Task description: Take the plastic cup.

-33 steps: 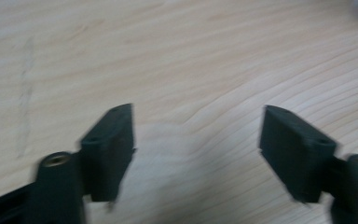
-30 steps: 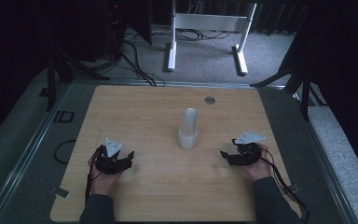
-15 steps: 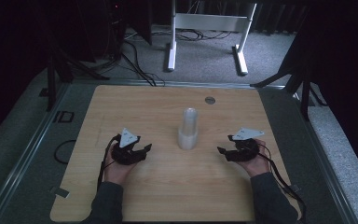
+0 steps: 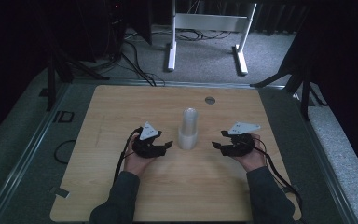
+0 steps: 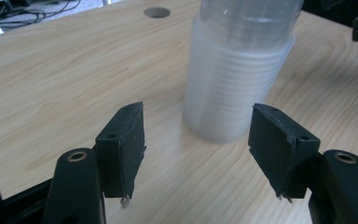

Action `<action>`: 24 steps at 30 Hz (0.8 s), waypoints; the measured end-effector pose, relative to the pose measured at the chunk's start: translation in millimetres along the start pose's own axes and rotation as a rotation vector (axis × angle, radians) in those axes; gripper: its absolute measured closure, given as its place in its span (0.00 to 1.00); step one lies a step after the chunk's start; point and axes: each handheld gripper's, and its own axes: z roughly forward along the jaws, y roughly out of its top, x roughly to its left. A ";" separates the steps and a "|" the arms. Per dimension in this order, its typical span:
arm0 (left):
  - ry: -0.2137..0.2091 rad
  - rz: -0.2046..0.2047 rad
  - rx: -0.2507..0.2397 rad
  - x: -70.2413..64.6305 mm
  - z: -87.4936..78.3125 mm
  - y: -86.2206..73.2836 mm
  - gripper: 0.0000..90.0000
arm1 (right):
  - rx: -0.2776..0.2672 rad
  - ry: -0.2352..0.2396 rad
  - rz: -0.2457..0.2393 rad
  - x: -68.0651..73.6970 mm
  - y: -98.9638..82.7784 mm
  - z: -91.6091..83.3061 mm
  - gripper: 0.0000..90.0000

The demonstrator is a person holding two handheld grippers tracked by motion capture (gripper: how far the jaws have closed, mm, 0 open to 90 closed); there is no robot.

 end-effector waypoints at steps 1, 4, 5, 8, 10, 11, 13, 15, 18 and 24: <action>-0.003 -0.002 -0.003 -0.5 2.1 1.2 0.40 | -0.001 0.003 -0.002 0.1 2.3 0.6 0.42; -0.016 -0.004 -0.010 -1.9 7.9 3.6 0.40 | -0.011 0.011 -0.004 0.4 7.8 1.7 0.42; -0.019 -0.002 -0.012 -2.8 9.7 4.2 0.39 | -0.014 0.017 -0.003 0.7 9.8 2.1 0.42; -0.028 0.003 -0.010 -5.2 13.2 5.4 0.37 | -0.021 0.022 -0.007 1.4 13.8 2.9 0.42; -0.033 0.012 -0.011 -8.5 17.5 7.2 0.36 | -0.032 0.032 -0.012 2.3 20.1 3.5 0.42; -0.035 0.011 -0.012 -9.0 19.0 7.9 0.36 | -0.034 0.033 -0.013 2.5 22.3 3.8 0.42; -0.038 0.012 -0.014 -10.5 21.9 9.3 0.35 | -0.042 0.044 -0.012 3.1 26.4 3.8 0.42; -0.030 0.023 -0.033 -12.9 24.7 10.8 0.34 | -0.043 0.050 -0.012 3.3 28.3 4.0 0.42; -0.027 0.029 -0.044 -15.4 28.1 12.9 0.32 | -0.053 0.068 -0.013 4.6 36.6 4.2 0.42; -0.028 0.015 -0.045 -15.9 33.9 12.7 0.30 | -0.073 0.086 -0.005 4.5 46.4 4.3 0.41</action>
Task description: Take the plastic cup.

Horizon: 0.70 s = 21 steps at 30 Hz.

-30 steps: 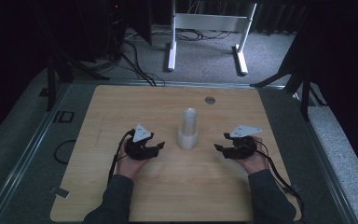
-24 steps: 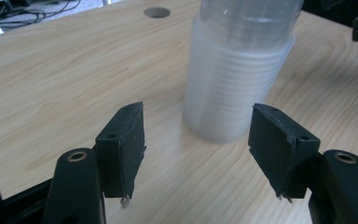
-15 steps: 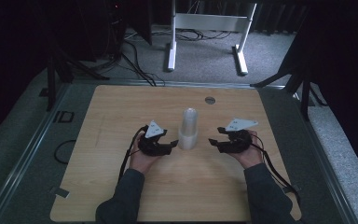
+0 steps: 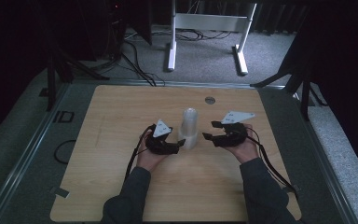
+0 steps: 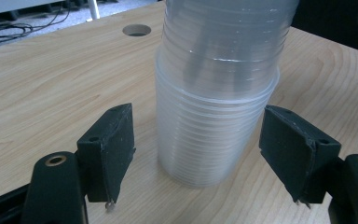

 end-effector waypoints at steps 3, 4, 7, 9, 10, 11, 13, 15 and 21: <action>0.005 0.005 -0.004 -1.1 2.3 0.9 0.29 | -0.016 0.003 0.005 0.1 4.5 0.1 0.38; 0.013 0.010 -0.003 -1.4 3.1 1.4 0.28 | -0.018 0.003 0.006 0.2 6.1 0.1 0.38; 0.016 0.006 -0.004 -1.8 5.7 2.6 0.28 | -0.039 0.003 0.002 -0.6 11.0 0.0 0.35; 0.016 0.012 -0.009 -2.6 6.9 3.6 0.27 | -0.053 0.013 0.004 -0.7 14.4 0.0 0.34; 0.017 0.016 -0.009 -2.9 7.5 4.1 0.27 | -0.058 0.022 0.005 -0.7 16.4 0.3 0.34; 0.018 0.019 -0.009 -3.4 8.1 4.6 0.26 | -0.060 0.024 0.004 -0.4 17.7 0.7 0.33; 0.010 0.017 -0.015 -4.2 8.9 5.4 0.25 | -0.059 0.027 -0.005 0.8 21.3 2.2 0.32; 0.010 0.017 -0.018 -5.1 9.5 5.7 0.25 | -0.063 0.029 -0.008 1.7 23.2 3.0 0.31; -0.001 0.015 -0.015 -7.6 14.6 7.7 0.25 | -0.079 0.040 -0.022 5.6 34.3 8.3 0.29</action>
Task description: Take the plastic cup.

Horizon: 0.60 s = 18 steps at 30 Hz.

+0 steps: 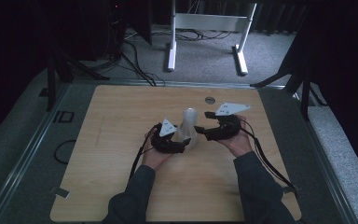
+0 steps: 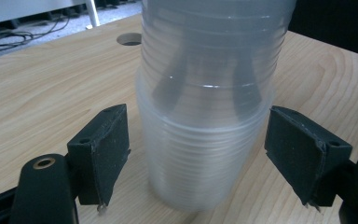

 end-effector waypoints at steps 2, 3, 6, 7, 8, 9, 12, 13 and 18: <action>-0.003 0.001 -0.005 -1.4 2.2 0.5 0.25 | -0.015 0.010 0.001 0.7 4.3 3.1 0.27; -0.003 0.004 -0.003 -1.7 2.7 0.4 0.25 | -0.019 0.016 0.003 1.0 5.7 4.3 0.27; -0.002 0.005 -0.001 -2.9 4.4 -0.2 0.25 | -0.028 0.016 0.000 1.9 9.2 6.8 0.27; -0.002 0.004 0.000 -3.0 5.0 -0.4 0.25 | -0.036 0.021 0.003 2.6 12.2 9.6 0.27; -0.002 0.003 0.001 -3.2 5.9 -0.6 0.25 | -0.037 0.021 -0.002 2.7 13.6 11.5 0.26; 0.003 0.004 0.001 -3.4 6.8 -0.9 0.25 | -0.040 0.019 0.000 3.4 15.1 13.3 0.26; 0.004 0.006 0.003 -2.9 7.5 -1.5 0.25 | -0.039 0.021 -0.007 5.1 18.6 18.1 0.26; 0.003 0.005 0.002 -2.7 7.6 -1.5 0.25 | -0.044 0.021 -0.006 4.9 19.0 19.2 0.26; 0.006 0.003 -0.002 -2.8 7.8 -1.6 0.26 | -0.033 0.025 0.001 3.8 20.2 25.7 0.27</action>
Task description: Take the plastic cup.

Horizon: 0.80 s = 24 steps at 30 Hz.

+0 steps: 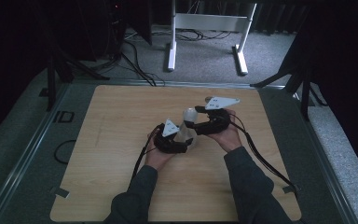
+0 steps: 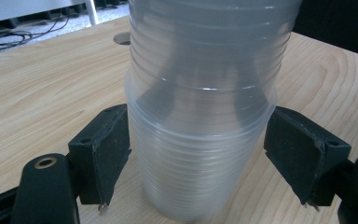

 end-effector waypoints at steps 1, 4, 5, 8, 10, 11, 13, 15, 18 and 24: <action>0.000 0.000 0.000 0.0 0.0 0.0 0.26 | 0.000 0.000 0.000 0.0 0.0 0.0 0.27; 0.004 0.001 -0.001 -0.3 0.2 0.0 0.26 | 0.007 -0.001 0.011 -2.6 -1.0 5.9 0.28; 0.004 0.001 -0.001 -0.4 0.2 0.0 0.26 | 0.006 -0.002 0.011 -3.5 -1.4 7.0 0.29; 0.006 0.002 -0.003 -0.8 0.4 -0.1 0.26 | 0.001 -0.002 0.017 -4.7 -2.1 8.9 0.29; 0.007 0.002 -0.003 -0.7 0.3 0.0 0.26 | 0.001 0.001 0.022 -5.1 -2.5 10.4 0.31; 0.007 0.003 -0.003 -0.8 0.3 0.0 0.26 | 0.001 0.002 0.022 -5.3 -2.7 11.2 0.31; 0.010 0.007 -0.002 -1.0 0.0 0.1 0.27 | -0.002 0.005 0.026 -5.6 -3.3 12.8 0.31; 0.013 0.011 -0.002 -1.2 -0.2 0.2 0.27 | 0.000 0.013 0.024 -5.2 -3.4 13.8 0.34; 0.015 0.013 -0.002 -1.3 -0.3 0.3 0.27 | -0.001 0.017 0.016 -3.9 -2.8 14.8 0.37; 0.018 0.020 0.001 -1.5 -0.5 0.3 0.28 | -0.021 0.015 0.008 -3.4 -0.3 13.0 0.42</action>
